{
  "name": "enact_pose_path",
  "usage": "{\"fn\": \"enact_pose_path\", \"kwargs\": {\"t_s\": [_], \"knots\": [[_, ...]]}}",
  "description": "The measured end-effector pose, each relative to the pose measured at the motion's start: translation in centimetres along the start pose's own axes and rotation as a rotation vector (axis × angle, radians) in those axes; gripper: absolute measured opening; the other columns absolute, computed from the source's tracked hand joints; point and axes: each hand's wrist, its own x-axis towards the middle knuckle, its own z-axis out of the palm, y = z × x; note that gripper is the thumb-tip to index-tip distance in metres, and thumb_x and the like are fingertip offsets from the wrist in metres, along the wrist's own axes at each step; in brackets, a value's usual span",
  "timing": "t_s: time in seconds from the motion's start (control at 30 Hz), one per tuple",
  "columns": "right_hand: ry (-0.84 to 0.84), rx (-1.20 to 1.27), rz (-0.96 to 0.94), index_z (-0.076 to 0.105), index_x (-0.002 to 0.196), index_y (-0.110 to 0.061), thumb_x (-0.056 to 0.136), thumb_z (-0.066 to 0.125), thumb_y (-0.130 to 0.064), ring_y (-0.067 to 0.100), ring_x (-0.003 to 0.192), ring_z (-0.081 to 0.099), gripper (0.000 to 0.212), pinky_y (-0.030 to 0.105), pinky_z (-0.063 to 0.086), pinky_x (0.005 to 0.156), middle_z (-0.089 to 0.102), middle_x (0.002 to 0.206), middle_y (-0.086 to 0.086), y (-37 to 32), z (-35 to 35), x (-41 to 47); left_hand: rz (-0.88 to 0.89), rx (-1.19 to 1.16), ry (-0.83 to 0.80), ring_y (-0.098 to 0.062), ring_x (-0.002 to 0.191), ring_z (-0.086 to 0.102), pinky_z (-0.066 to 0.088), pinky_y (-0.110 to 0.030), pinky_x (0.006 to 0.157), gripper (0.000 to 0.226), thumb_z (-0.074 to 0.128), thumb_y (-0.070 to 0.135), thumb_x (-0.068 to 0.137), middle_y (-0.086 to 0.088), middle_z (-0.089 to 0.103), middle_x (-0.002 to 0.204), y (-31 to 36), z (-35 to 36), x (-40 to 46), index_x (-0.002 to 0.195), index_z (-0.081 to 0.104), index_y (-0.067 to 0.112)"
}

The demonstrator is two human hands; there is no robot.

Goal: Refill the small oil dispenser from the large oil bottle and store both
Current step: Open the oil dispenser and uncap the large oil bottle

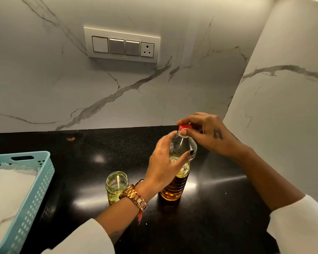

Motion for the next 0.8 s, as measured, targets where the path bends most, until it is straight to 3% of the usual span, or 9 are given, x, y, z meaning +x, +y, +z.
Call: {"fn": "enact_pose_path", "kwargs": {"t_s": [0.13,0.23,0.33,0.43,0.5,0.57,0.63,0.7,0.8], "knots": [[-0.246,0.138,-0.058,0.052,0.126,-0.023,0.084,0.065,-0.025,0.01,0.103,0.061,0.044,0.019,0.054,0.082,0.06,0.119,-0.004,0.1,-2.0,0.6,-0.007,-0.05,-0.001,-0.005,0.115,0.047,0.043,-0.023,0.093,0.064,0.063,0.05,0.078,0.009,0.045,0.133,-0.2,0.0,-0.2,0.134,0.037,0.035],[-0.048,0.074,-0.02,0.054,0.124,-0.021,0.076,0.064,-0.045,0.009,0.094,0.063,0.054,0.018,0.056,0.075,0.061,0.116,-0.001,-0.1,-1.3,0.3,-0.008,-0.053,0.005,-0.002,0.114,0.046,0.042,-0.02,0.093,0.061,0.064,0.047,0.079,0.011,0.045,0.131,-0.1,-0.1,-0.2,0.133,0.038,0.035],[0.159,-0.064,-0.035,0.067,0.1,-0.014,0.075,0.063,-0.047,0.008,0.076,0.061,0.042,0.012,0.051,0.066,0.066,0.092,0.002,-0.2,0.6,-0.2,-0.013,-0.055,0.013,0.0,0.113,0.046,0.041,-0.016,0.09,0.063,0.062,0.054,0.076,0.017,0.044,0.126,0.2,-0.1,-0.3,0.132,0.038,0.039],[0.106,0.015,-0.051,0.068,0.102,-0.017,0.081,0.069,-0.029,0.01,0.082,0.062,0.024,0.011,0.051,0.069,0.065,0.095,0.0,0.1,0.5,0.0,-0.024,-0.052,0.008,-0.003,0.117,0.046,0.043,-0.021,0.094,0.066,0.06,0.057,0.076,0.013,0.044,0.131,0.0,0.1,-0.4,0.134,0.038,0.035],[-0.083,0.073,-0.064,0.062,0.116,-0.022,0.082,0.068,-0.025,0.009,0.097,0.06,0.034,0.015,0.051,0.08,0.062,0.114,0.0,0.2,-0.7,0.3,-0.024,-0.05,0.01,-0.004,0.117,0.046,0.043,-0.022,0.094,0.065,0.062,0.051,0.079,0.01,0.045,0.133,-0.1,0.1,-0.4,0.136,0.037,0.033],[-0.153,0.088,-0.053,0.051,0.128,-0.028,0.08,0.066,-0.037,0.008,0.105,0.057,0.051,0.02,0.051,0.084,0.054,0.128,-0.003,0.3,-1.3,0.4,-0.029,-0.057,0.005,-0.004,0.118,0.045,0.043,-0.023,0.095,0.063,0.063,0.046,0.08,0.009,0.044,0.134,0.0,0.1,-0.5,0.136,0.037,0.034],[-0.018,0.084,-0.027,0.051,0.128,-0.026,0.075,0.064,-0.049,0.009,0.098,0.06,0.06,0.02,0.054,0.078,0.056,0.121,-0.002,0.1,-0.8,0.3,-0.032,-0.068,-0.002,-0.002,0.117,0.043,0.042,-0.022,0.095,0.057,0.064,0.044,0.081,0.015,0.042,0.132,0.2,0.0,-0.5,0.131,0.037,0.04],[0.113,0.019,-0.012,0.06,0.116,-0.019,0.072,0.06,-0.055,0.009,0.084,0.061,0.057,0.016,0.053,0.071,0.063,0.105,0.001,-0.2,0.2,0.1,-0.028,-0.069,-0.002,0.002,0.114,0.042,0.039,-0.016,0.092,0.055,0.064,0.043,0.081,0.022,0.039,0.125,0.5,-0.2,-0.6,0.125,0.032,0.049],[0.165,-0.005,-0.028,0.069,0.099,-0.016,0.077,0.064,-0.044,0.008,0.078,0.061,0.036,0.011,0.05,0.067,0.065,0.093,0.002,-0.1,1.0,0.0,-0.031,-0.065,-0.009,0.001,0.114,0.042,0.04,-0.017,0.092,0.056,0.063,0.046,0.081,0.02,0.041,0.127,0.3,-0.2,-0.5,0.127,0.033,0.048]]}}
